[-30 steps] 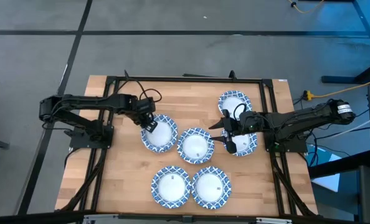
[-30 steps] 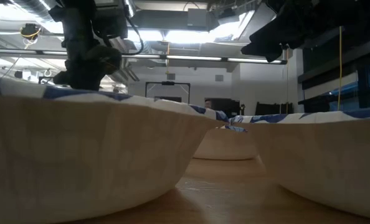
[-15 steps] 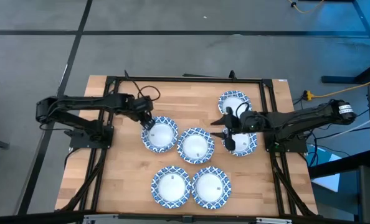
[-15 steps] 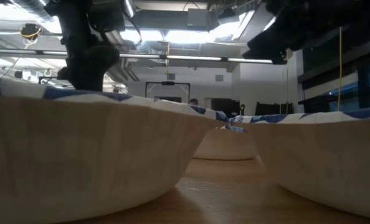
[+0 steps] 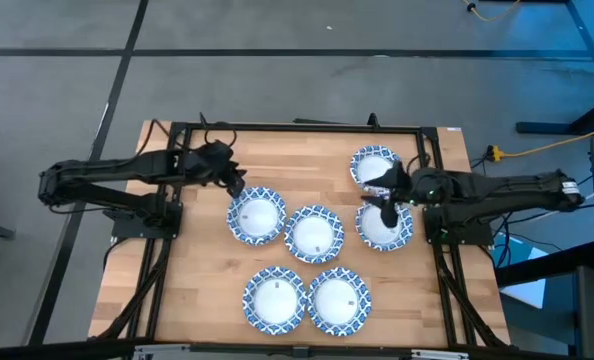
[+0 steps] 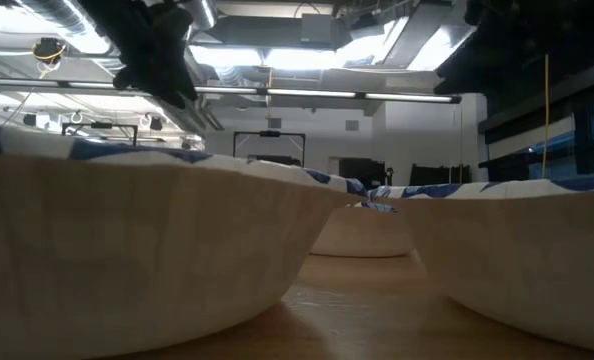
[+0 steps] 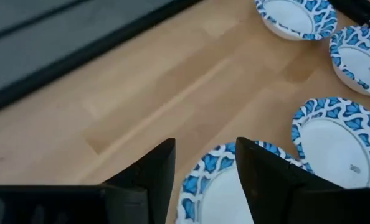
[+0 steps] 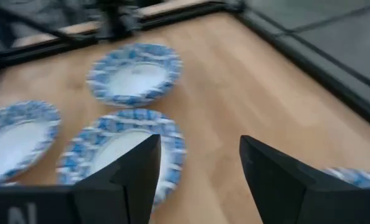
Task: Nest bowls inside each other
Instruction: Stack the white bowl on the white bowl
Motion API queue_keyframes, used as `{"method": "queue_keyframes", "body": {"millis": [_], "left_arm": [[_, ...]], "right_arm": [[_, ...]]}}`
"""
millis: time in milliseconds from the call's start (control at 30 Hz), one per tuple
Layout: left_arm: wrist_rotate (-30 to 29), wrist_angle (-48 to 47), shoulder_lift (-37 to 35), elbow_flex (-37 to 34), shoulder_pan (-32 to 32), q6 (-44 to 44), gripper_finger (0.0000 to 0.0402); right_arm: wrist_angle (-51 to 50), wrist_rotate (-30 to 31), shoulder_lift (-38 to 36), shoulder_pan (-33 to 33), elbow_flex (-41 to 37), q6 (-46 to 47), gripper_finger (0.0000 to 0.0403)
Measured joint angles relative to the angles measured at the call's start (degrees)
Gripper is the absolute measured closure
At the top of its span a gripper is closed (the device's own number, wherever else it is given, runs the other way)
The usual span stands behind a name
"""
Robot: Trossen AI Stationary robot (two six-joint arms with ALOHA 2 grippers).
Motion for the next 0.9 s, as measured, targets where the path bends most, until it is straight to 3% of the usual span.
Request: {"method": "queue_keyframes", "body": {"millis": [100, 400, 533, 700, 900], "left_arm": [[-3.1, 0.0, -0.5, 0.0, -1.1, 1.5, 0.0239], [-4.5, -1.6, -0.2, 0.0, -1.7, 0.4, 0.0242], [-4.7, -0.1, -0.3, 0.0, -1.9, 2.1, 0.0242], [-4.9, 0.5, -0.3, 0.0, -2.9, 7.3, 0.0243], [-7.1, 0.5, -0.3, 0.0, -3.0, 8.8, 0.0243]], "right_arm": [[-2.9, 3.9, -2.7, -0.9, 0.0, 2.6, 0.0182], [1.2, 5.2, -4.0, -1.0, 0.0, 5.7, 0.0182], [-1.5, 13.6, -3.6, -0.9, 0.0, 6.8, 0.0182], [-3.5, 15.2, -0.7, -1.0, 0.0, 9.6, 0.0182], [-12.0, 14.3, 7.7, -4.4, 0.0, 23.7, 0.0182]]}}
